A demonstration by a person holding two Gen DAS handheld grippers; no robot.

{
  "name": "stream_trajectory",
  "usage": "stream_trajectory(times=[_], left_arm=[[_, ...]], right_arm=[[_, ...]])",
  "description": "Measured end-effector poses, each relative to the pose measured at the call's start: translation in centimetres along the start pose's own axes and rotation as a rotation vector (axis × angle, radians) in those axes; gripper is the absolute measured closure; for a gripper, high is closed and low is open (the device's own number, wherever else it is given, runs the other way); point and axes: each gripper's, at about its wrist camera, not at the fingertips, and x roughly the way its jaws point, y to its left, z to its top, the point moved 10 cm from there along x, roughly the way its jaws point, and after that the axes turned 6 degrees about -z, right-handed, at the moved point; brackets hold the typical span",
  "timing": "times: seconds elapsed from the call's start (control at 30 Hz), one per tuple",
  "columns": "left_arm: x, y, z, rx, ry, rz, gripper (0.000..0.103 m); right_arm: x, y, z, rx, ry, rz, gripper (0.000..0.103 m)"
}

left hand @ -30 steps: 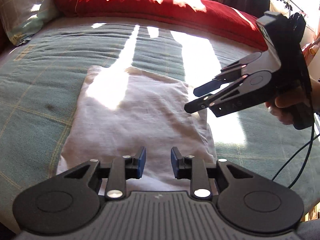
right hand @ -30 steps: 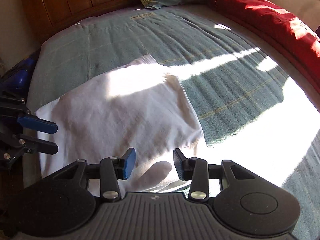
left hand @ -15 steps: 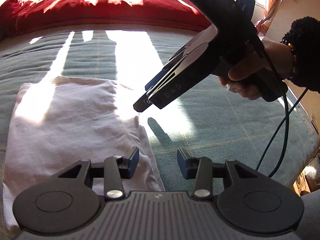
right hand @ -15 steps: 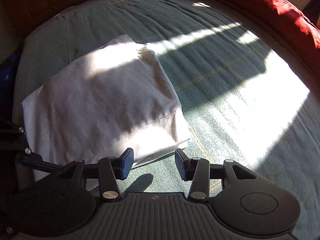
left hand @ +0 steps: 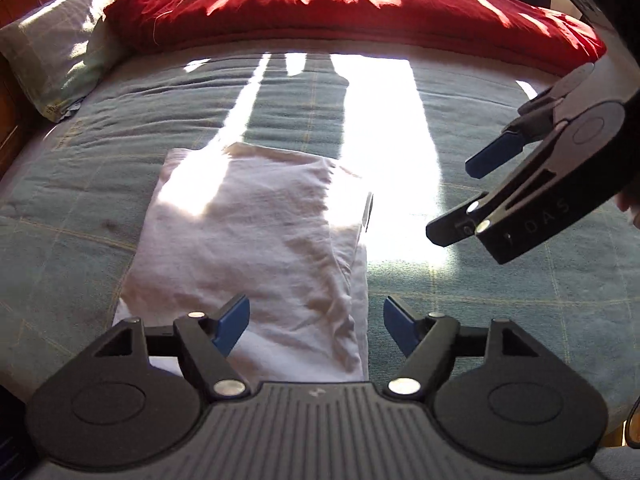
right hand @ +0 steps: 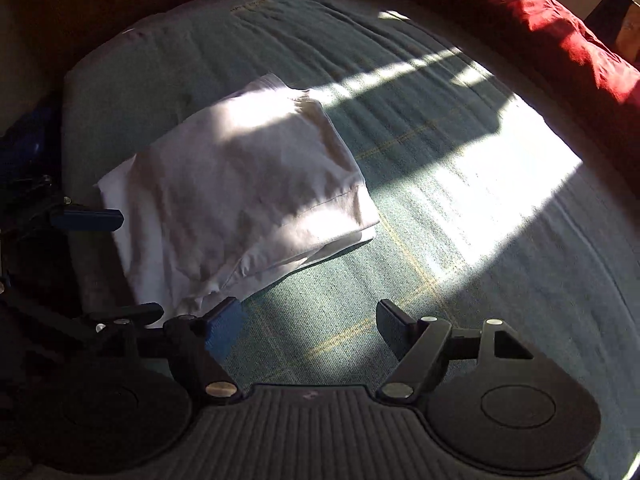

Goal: Fold clothes

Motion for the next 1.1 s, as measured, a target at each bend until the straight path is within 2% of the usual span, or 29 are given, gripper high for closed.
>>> stream_trajectory(times=[0.07, 0.23, 0.4, 0.6, 0.67, 0.77, 0.9, 1.03, 1.1], left_arm=[[-1.4, 0.0, 0.1, -0.044, 0.000, 0.029, 0.018], [-4.8, -0.1, 0.2, -0.150, 0.001, 0.103, 0.018], [-8.2, -0.2, 0.2, -0.257, 0.003, 0.176, 0.015], [-12.6, -0.4, 0.1, -0.329, -0.020, 0.278, 0.012], [-13.9, -0.4, -0.1, -0.354, -0.015, 0.302, 0.008], [-15.0, -0.7, -0.5, -0.395, 0.018, 0.306, 0.007], [-16.1, -1.8, -1.0, -0.434, 0.028, 0.264, 0.007], [-16.6, -2.6, -1.4, -0.445, 0.048, 0.275, 0.007], [-16.8, -3.2, -1.5, -0.468, 0.054, 0.245, 0.007]], right_arm=[[-1.3, 0.0, -0.7, 0.027, 0.011, -0.005, 0.023], [-4.2, 0.5, -2.0, 0.095, 0.024, -0.008, 0.019], [-6.1, 0.9, -3.2, 0.097, 0.062, -0.031, 0.017], [-9.7, 1.5, -3.8, 0.129, 0.036, -0.063, 0.010], [-11.0, 1.9, -4.0, 0.121, 0.019, -0.060, 0.008], [-13.1, 2.7, -4.5, 0.100, -0.004, -0.040, 0.004], [-15.4, 3.7, -5.3, 0.075, -0.010, -0.016, 0.003], [-17.2, 4.5, -6.0, 0.068, -0.017, 0.005, 0.001], [-18.0, 4.6, -6.0, 0.066, -0.027, 0.010, 0.000]])
